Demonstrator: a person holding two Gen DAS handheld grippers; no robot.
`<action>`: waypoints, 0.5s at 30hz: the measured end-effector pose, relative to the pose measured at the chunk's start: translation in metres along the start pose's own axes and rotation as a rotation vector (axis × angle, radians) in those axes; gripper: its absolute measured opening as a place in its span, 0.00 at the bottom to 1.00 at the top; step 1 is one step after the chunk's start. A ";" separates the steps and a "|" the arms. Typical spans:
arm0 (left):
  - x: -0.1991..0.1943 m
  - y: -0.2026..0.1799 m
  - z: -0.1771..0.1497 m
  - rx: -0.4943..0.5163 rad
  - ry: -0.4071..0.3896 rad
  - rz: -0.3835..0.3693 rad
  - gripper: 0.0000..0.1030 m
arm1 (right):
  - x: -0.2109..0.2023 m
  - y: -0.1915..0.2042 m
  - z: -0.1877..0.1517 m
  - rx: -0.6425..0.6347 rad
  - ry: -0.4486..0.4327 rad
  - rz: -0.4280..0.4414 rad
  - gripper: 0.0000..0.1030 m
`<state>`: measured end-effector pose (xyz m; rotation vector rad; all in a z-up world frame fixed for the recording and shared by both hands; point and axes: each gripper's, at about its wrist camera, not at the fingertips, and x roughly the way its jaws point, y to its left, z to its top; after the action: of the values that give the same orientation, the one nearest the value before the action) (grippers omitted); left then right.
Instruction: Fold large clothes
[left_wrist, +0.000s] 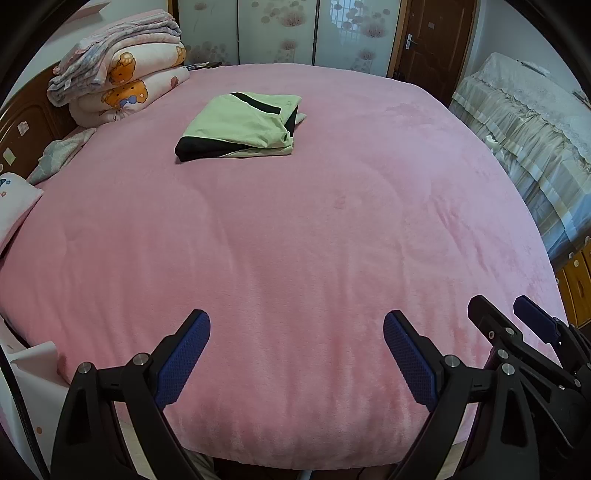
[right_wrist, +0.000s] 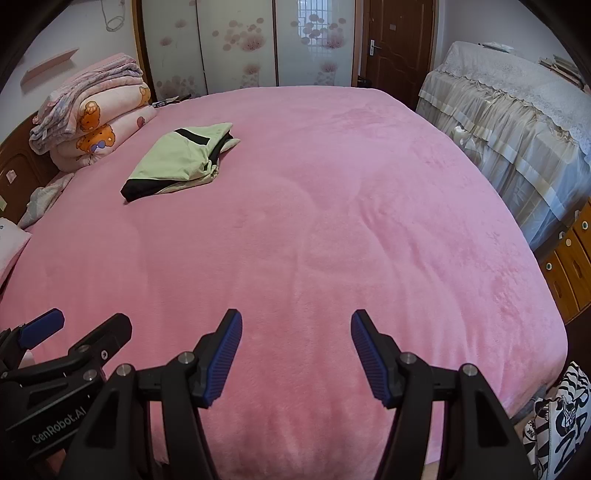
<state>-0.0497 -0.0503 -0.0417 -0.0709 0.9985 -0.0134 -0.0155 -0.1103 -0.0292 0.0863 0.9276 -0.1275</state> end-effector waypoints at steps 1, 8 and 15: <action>0.001 0.000 0.000 0.000 0.002 0.000 0.91 | 0.000 0.000 0.000 0.001 0.001 0.001 0.60; 0.001 0.001 0.002 0.002 0.007 0.004 0.91 | 0.000 0.000 0.000 0.001 0.003 0.001 0.60; 0.004 0.000 0.002 0.005 0.009 0.010 0.91 | 0.006 -0.004 0.000 0.001 0.012 0.004 0.60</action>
<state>-0.0461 -0.0500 -0.0444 -0.0608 1.0074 -0.0071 -0.0125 -0.1148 -0.0345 0.0899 0.9389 -0.1241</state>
